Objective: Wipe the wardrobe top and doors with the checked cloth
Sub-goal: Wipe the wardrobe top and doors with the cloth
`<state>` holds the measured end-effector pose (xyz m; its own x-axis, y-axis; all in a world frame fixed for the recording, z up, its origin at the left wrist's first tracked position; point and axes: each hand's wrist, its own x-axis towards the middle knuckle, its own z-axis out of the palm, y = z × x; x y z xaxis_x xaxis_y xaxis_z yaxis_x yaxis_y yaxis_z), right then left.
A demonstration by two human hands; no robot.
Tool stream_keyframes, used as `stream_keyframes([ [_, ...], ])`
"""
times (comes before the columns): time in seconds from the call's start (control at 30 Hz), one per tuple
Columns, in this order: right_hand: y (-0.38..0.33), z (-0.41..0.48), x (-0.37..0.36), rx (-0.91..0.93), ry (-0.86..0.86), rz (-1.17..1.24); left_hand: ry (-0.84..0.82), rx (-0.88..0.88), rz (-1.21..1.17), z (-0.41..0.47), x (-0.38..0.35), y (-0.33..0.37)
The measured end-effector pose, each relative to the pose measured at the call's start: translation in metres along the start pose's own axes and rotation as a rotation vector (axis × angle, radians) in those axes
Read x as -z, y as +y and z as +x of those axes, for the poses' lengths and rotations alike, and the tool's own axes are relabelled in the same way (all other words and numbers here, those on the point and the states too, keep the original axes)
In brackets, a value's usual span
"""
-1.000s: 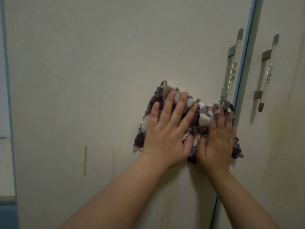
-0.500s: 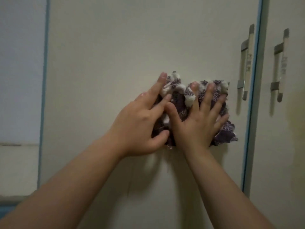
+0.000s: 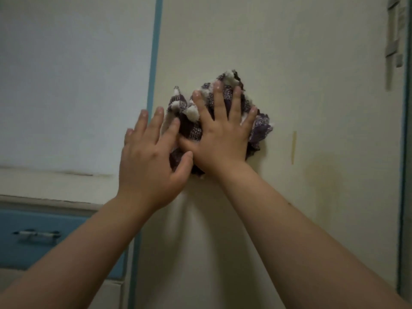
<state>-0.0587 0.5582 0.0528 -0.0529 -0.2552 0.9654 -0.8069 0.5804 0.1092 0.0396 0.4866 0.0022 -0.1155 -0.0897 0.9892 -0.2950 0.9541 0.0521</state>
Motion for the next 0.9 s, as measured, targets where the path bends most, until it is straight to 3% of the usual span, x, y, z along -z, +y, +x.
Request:
stream_keyframes([
  [0.23,-0.025,-0.029,-0.021,0.157,-0.020,-0.081,-0.017,0.165,-0.159,-0.035,-0.007,-0.011],
  [0.47,-0.029,-0.053,-0.045,0.224,0.198,-0.135,0.021,0.311,-0.197,-0.044,-0.011,-0.011],
  [0.6,-0.020,-0.059,-0.041,0.244,0.195,-0.133,-0.010,0.416,-0.332,-0.050,-0.021,0.002],
  [0.7,-0.003,-0.057,-0.032,0.229,0.215,-0.069,-0.032,0.436,-0.354,-0.051,-0.025,0.009],
  [0.9,0.056,-0.054,-0.011,0.075,0.237,-0.039,-0.140,0.488,-0.175,-0.050,-0.031,0.021],
])
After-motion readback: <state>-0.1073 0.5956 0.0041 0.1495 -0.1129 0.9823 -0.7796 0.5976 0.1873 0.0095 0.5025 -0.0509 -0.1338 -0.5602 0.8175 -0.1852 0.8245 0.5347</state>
